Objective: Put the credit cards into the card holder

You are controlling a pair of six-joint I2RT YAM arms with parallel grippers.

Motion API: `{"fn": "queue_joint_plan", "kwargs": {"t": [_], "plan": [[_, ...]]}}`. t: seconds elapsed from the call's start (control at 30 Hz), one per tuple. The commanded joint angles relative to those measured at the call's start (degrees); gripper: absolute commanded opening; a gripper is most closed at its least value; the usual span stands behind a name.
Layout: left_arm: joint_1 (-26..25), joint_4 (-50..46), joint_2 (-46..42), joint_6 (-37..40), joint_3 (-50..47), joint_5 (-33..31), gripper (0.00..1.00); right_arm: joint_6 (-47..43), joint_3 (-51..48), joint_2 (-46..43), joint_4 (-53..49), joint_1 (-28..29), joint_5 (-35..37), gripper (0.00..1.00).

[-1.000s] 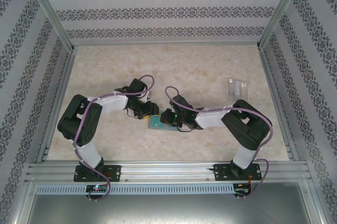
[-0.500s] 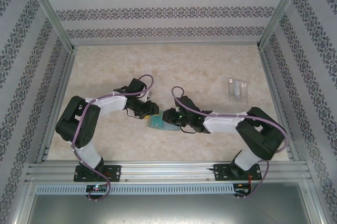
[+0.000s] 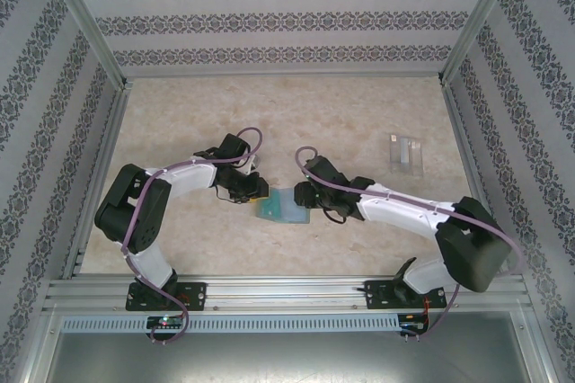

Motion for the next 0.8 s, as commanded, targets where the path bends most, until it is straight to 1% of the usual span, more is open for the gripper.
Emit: {"fn": "queue_joint_plan", "kwargs": {"t": [0.0, 0.1, 0.2, 0.27, 0.43, 0.5, 0.6, 0.77], "plan": [[-0.4, -2.3, -1.0, 1.3, 0.9, -0.2, 0.19, -8.3, 3.5, 3.6, -8.4, 0.5, 4.3, 0.43], [-0.4, -4.1, -2.0, 1.8, 1.1, -1.0, 0.12, -7.8, 7.5, 7.0, -11.4, 0.6, 2.5, 0.46], [-0.4, -5.0, -3.4, 2.0, 1.1, -1.8, 0.10, -5.8, 7.5, 8.8, -9.6, 1.4, 1.1, 0.46], [-0.3, -6.2, -3.9, 2.4, 1.5, -2.7, 0.09, -5.6, 7.9, 10.4, -9.2, 1.6, 1.1, 0.46], [-0.2, -9.0, -5.6, 2.8, 2.2, -3.9, 0.09, -4.4, 8.8, 13.1, -7.1, 2.4, -2.1, 0.47], [-0.2, -10.3, -6.1, 3.5, 2.8, -4.5, 0.03, -4.5, 8.9, 13.7, -6.1, 3.0, -2.7, 0.47], [-0.2, -13.3, -6.7, 4.1, 4.0, -6.8, 0.01, -4.4, 9.5, 14.6, -5.9, 3.3, -4.1, 0.48], [-0.2, -14.2, -6.6, 4.2, 4.1, -7.7, 0.00, -7.6, 12.4, 16.7, -8.3, 4.8, -1.0, 0.48]]}}
